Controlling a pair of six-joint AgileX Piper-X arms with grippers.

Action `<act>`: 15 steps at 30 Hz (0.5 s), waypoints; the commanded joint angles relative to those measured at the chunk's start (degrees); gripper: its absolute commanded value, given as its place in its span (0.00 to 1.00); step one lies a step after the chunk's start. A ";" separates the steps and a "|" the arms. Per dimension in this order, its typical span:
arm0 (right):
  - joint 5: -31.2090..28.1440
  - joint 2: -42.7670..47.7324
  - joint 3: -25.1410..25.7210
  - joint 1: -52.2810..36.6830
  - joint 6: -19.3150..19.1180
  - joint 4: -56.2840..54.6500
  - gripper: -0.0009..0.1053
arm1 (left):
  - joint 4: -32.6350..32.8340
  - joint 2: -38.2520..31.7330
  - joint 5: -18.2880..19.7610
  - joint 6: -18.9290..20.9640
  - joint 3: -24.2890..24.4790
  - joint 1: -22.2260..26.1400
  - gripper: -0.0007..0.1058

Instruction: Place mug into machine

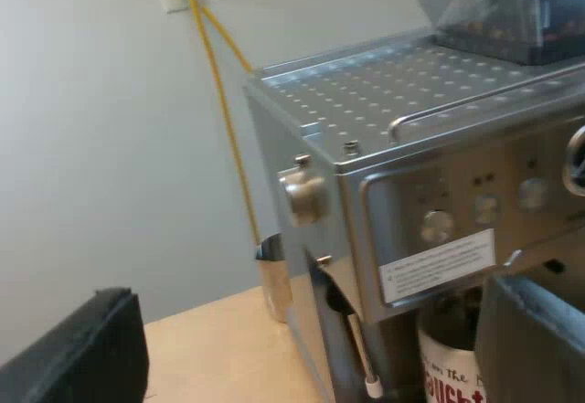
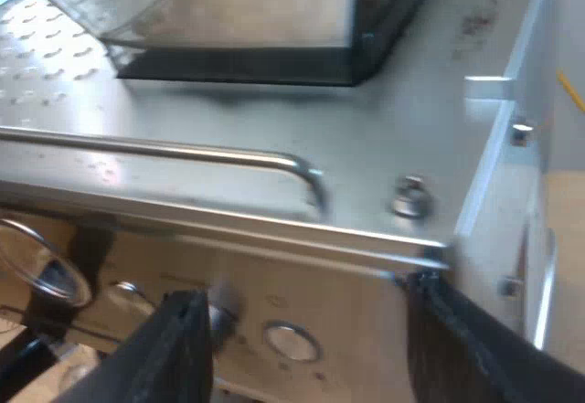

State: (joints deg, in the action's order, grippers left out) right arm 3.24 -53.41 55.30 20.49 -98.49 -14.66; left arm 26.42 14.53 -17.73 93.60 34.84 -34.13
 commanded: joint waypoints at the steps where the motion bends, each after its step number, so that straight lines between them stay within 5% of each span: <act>1: -4.05 0.04 0.16 -4.71 -0.25 1.16 0.50 | -0.54 0.04 -1.38 -0.19 0.35 -0.11 0.75; 11: 3.39 6.18 0.16 -14.73 -1.39 -8.75 0.50 | 3.52 0.04 -1.24 0.08 0.35 6.27 0.75; 15: 2.11 10.29 0.16 -16.61 -7.17 -12.44 0.50 | 3.50 0.04 2.26 0.08 0.48 12.07 0.75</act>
State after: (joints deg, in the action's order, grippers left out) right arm 5.70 -44.32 55.30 4.53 -103.17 -26.82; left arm 30.02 14.53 -17.96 93.47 34.84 -26.96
